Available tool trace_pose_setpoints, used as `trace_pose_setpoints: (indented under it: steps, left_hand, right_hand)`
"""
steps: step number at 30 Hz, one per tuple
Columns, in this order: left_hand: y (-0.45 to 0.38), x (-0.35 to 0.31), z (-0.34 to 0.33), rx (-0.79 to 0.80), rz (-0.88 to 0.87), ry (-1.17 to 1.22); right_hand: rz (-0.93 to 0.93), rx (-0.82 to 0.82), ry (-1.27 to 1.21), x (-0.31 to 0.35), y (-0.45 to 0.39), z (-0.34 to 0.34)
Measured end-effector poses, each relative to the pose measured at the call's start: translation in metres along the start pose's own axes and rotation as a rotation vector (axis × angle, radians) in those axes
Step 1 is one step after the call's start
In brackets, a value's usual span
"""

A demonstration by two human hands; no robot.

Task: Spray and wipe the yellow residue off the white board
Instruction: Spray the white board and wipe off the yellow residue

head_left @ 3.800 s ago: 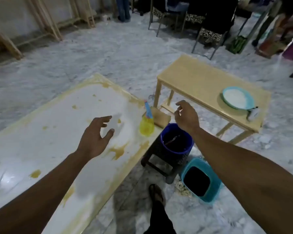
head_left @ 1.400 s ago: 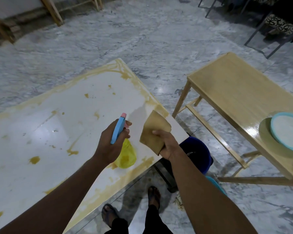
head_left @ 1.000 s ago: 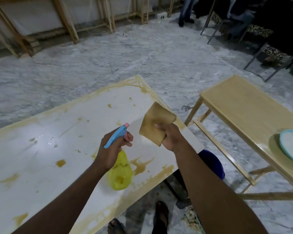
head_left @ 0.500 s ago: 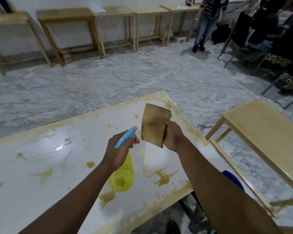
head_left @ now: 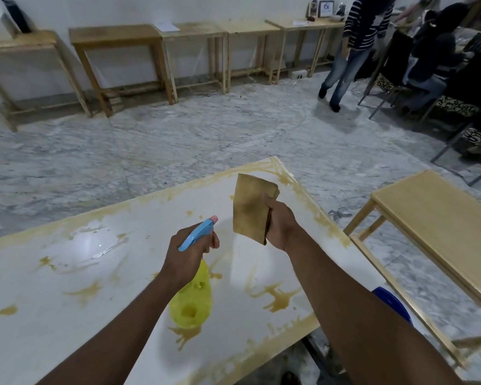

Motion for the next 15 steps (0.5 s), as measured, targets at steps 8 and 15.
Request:
trace_pose_setpoints:
  steps: [8,15]
  left_hand:
    - [-0.009,0.006,0.005,-0.029,0.012,0.004]
    - [-0.024,0.018,0.004,-0.109,0.015,-0.067]
  right_hand:
    - [0.005,0.005,-0.022,-0.001,-0.012,-0.005]
    - [0.0,0.007,-0.061,0.003,-0.028,-0.001]
Point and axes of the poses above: each hand's wrist, its own y-axis away from the middle knuckle, its own z-axis out of the back of the hand, x = y × z, the point moved 6 cm from there along -y, towards the middle knuckle, and after that the axes turned 5 degrees about y, right-handed, at the moved point
